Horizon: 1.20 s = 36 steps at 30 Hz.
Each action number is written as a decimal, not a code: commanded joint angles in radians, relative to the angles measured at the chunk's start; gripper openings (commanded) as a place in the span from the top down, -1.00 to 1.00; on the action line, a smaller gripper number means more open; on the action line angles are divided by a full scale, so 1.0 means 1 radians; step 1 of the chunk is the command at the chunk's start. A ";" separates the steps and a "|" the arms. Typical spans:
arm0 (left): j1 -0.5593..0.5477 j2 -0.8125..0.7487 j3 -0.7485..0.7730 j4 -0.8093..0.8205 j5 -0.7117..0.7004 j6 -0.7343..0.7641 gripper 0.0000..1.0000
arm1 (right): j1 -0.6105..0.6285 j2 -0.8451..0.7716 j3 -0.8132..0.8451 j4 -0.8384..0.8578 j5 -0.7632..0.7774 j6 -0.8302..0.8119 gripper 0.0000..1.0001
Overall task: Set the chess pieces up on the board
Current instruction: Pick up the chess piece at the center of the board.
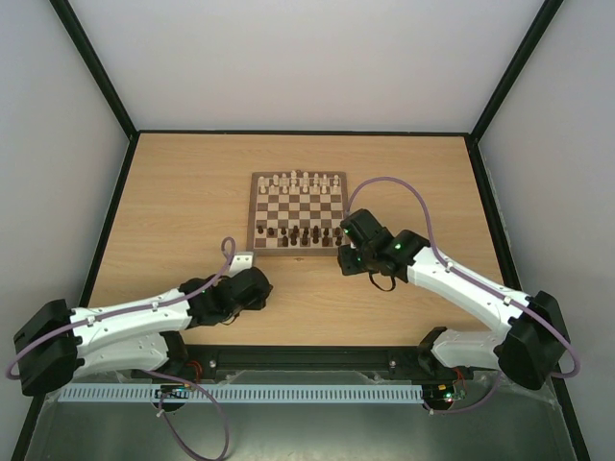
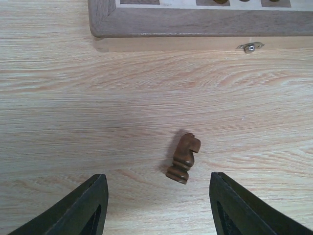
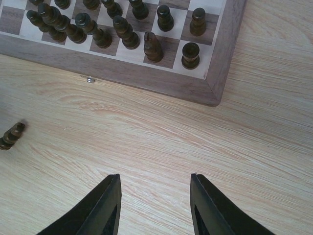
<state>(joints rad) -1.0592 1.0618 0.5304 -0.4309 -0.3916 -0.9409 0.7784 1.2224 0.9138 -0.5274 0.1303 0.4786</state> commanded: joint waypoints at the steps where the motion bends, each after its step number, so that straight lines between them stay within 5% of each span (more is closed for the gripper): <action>1: 0.003 -0.026 -0.048 0.068 -0.001 0.053 -0.19 | 0.009 -0.023 -0.016 -0.017 -0.012 0.011 0.20; 36: -0.045 0.241 -0.023 0.198 0.026 0.136 0.19 | 0.020 0.002 -0.003 -0.019 0.004 0.008 0.20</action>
<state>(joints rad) -1.0969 1.2831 0.4927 -0.2596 -0.3649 -0.8158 0.7918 1.2190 0.9089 -0.5251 0.1242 0.4866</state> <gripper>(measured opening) 0.408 0.400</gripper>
